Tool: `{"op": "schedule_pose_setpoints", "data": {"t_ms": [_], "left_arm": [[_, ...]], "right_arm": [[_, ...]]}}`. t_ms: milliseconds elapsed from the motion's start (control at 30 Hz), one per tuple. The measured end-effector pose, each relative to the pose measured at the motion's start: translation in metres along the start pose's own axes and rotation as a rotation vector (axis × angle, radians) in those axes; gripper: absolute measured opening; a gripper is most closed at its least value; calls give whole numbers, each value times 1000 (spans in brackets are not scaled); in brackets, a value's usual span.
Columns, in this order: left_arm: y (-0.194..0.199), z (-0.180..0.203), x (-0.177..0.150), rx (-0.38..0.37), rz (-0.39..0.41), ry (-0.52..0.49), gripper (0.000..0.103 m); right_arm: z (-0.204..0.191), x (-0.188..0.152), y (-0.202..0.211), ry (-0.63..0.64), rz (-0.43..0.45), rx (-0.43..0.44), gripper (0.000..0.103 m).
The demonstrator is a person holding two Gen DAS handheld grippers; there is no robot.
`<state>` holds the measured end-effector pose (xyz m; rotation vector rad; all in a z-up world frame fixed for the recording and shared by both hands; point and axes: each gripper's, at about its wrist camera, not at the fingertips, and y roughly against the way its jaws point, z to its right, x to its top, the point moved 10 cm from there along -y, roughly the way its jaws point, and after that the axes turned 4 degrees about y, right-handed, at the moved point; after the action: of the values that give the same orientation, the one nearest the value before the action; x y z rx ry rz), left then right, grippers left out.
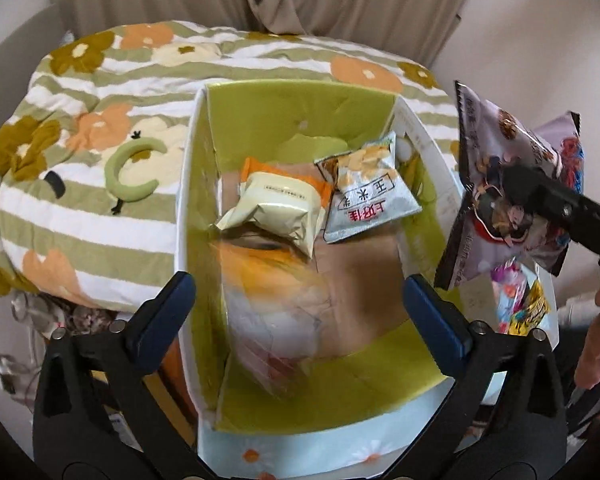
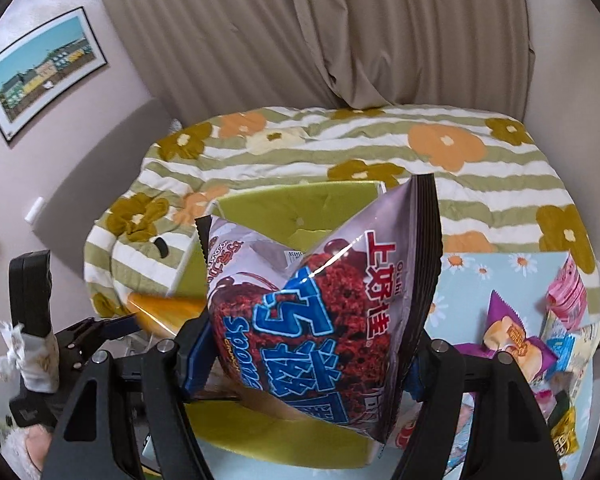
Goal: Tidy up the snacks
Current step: 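Carry the yellow chip bag into the green box and open the left gripper, then lower the purple-blue bag into the green box and open the right gripper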
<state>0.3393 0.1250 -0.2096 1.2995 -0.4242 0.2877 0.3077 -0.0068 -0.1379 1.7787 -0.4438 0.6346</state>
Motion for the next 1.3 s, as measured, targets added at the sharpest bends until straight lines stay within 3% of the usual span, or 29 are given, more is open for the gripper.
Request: {"op": "schedule_pose_setpoints", "data": {"t_ms": [267,733,833,900,1067,1300], "left_arm": [[-4,-14,-11,-10,-19,23,102],[12,-30,-24,21,5,88,102],[13,-32,-27,32,6,96,102],[13,-33,-29,30,4,105,102],[11,-34,-32,33,1,111,102],[13,-27,-32,9,1,102,102]], "right_arm": [[-4,-2,-21,-10,-55,-42,69],[-30,-23,-74,-5,-200,21,71],[-31,-26,-79,-23,-203,39,78],[-29,-28,-78,-15,-188,34,97],[-25,-27,-65,20,-128,-8,99],[-25,-26,-50,35,-117,-23,99]]}}
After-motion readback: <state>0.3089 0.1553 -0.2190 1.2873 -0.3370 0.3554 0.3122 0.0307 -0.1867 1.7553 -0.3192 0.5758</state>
